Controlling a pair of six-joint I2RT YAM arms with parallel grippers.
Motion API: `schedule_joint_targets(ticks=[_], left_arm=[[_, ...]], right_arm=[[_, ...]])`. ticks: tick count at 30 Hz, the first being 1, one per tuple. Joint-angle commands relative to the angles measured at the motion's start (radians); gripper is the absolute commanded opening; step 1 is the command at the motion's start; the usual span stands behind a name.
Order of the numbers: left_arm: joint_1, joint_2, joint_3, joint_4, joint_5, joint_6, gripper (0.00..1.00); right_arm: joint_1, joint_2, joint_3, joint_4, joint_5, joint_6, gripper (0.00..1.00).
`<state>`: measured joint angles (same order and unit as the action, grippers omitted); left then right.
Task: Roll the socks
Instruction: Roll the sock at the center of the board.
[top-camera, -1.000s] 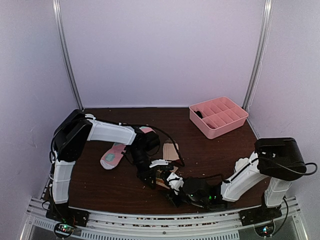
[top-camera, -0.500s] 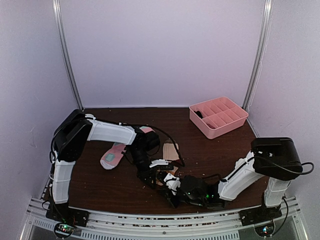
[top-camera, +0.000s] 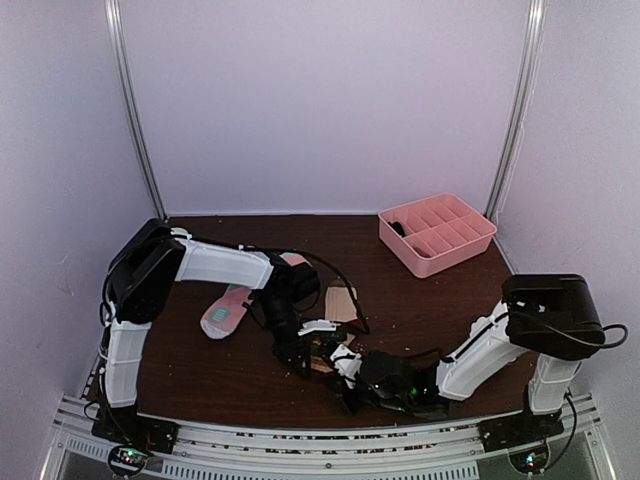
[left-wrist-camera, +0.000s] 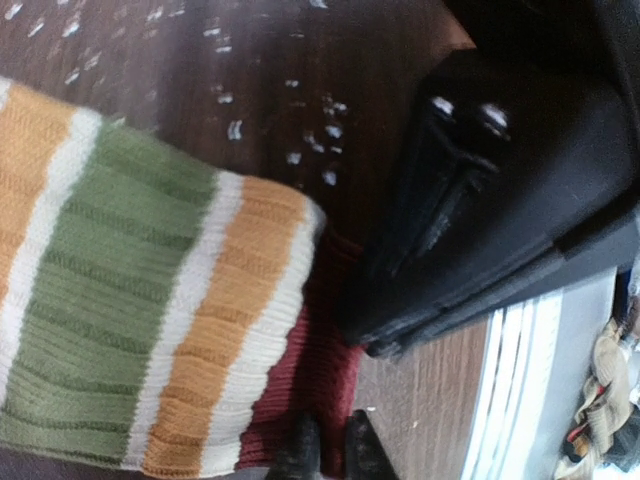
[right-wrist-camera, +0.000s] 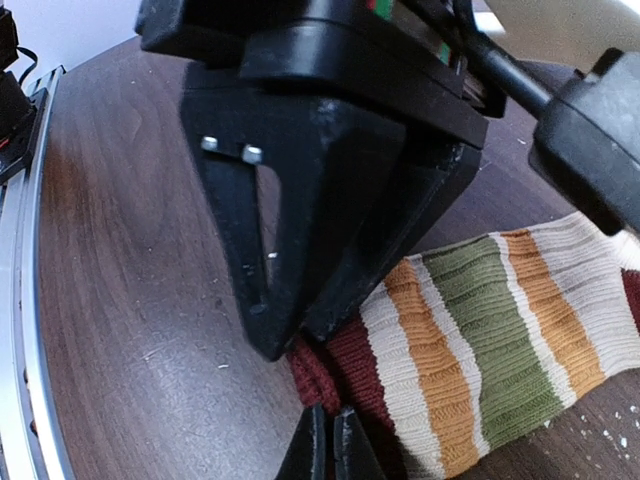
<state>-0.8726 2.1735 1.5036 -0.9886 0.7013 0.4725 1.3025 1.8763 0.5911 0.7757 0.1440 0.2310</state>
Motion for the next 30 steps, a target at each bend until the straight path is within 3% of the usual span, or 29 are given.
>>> schedule_joint_targets(ticks=[1,6,8,15,23,30], left_arm=[[-0.006,-0.015,0.015,-0.023,0.018,0.032,0.29],[0.012,-0.137,-0.086,0.116,-0.042,0.026,0.56],[0.023,-0.186,-0.113,0.164,-0.065,0.026,0.59],[0.028,-0.31,-0.212,0.319,-0.102,0.075,0.59],[-0.006,-0.37,-0.297,0.404,-0.093,0.179,0.56],[-0.081,-0.37,-0.297,0.42,-0.113,0.235,0.47]], right_arm=[[-0.032,-0.017,0.008,-0.061,-0.037,0.072,0.0],[-0.089,-0.059,-0.025,-0.072,-0.137,0.203,0.0],[-0.114,-0.062,-0.032,-0.078,-0.178,0.253,0.0],[-0.175,-0.058,-0.026,-0.14,-0.324,0.403,0.0],[-0.196,-0.051,-0.048,-0.195,-0.344,0.518,0.0],[-0.22,-0.01,-0.009,-0.255,-0.396,0.572,0.0]])
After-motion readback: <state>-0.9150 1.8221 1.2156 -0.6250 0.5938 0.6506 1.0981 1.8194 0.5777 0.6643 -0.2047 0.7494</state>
